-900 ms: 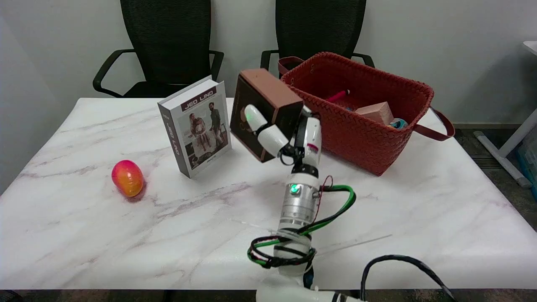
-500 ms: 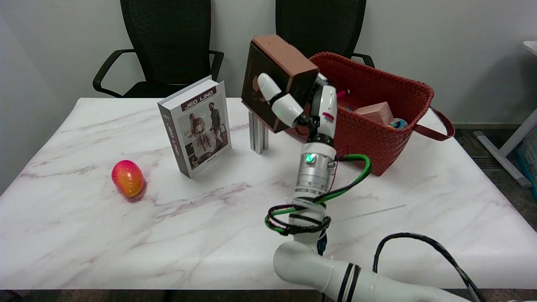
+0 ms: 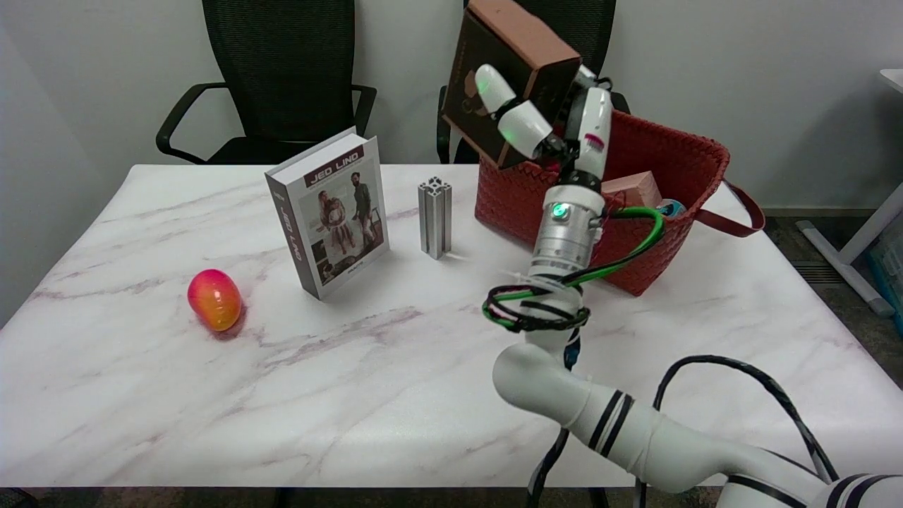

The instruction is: Place the brown paper box into the brown storage basket.

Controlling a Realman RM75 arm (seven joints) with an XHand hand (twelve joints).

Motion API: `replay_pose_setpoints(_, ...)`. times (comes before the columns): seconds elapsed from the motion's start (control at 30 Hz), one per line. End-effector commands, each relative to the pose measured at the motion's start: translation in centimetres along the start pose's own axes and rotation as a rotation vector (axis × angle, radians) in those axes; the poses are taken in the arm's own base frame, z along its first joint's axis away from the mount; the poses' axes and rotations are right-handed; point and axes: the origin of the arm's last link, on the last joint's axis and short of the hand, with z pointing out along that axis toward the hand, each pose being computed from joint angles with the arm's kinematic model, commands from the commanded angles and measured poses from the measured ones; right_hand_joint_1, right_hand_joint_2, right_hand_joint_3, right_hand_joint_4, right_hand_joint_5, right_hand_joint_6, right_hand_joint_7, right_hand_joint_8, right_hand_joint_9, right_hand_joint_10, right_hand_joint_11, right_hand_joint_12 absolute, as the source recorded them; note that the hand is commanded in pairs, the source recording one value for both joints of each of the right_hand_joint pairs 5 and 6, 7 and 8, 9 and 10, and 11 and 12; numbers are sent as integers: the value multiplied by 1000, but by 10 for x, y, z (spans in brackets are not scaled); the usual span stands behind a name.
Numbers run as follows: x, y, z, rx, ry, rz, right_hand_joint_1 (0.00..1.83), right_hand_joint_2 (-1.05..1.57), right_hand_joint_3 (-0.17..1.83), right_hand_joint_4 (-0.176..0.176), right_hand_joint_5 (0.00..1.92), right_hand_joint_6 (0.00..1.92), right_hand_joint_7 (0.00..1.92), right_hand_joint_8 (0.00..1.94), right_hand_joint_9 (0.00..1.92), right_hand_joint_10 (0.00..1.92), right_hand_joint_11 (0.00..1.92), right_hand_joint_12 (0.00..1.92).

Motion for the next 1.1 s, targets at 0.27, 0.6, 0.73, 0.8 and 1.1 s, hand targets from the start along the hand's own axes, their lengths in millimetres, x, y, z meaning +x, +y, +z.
replay_pose_setpoints(0.27,62,20,100,29,146,-240,1142,815,337,0,1165,1165,1419,1419,1158,1158,1177,1177)
replay_pose_setpoints(0.6,64,55,122,-23,160,-397,1138,814,351,0,1175,1175,1435,1435,1179,1179,1179,1179)
replay_pose_setpoints(0.73,57,67,131,-46,112,-441,1135,816,359,0,1185,1185,1453,1453,1195,1195,1178,1178)
replay_pose_setpoints(0.8,53,72,132,-68,82,-449,1133,816,362,0,1186,1186,1464,1464,1211,1211,1176,1176)
replay_pose_setpoints(1.1,41,76,122,-89,-4,-538,1148,804,320,0,1113,1113,1478,1478,1244,1244,1200,1200)
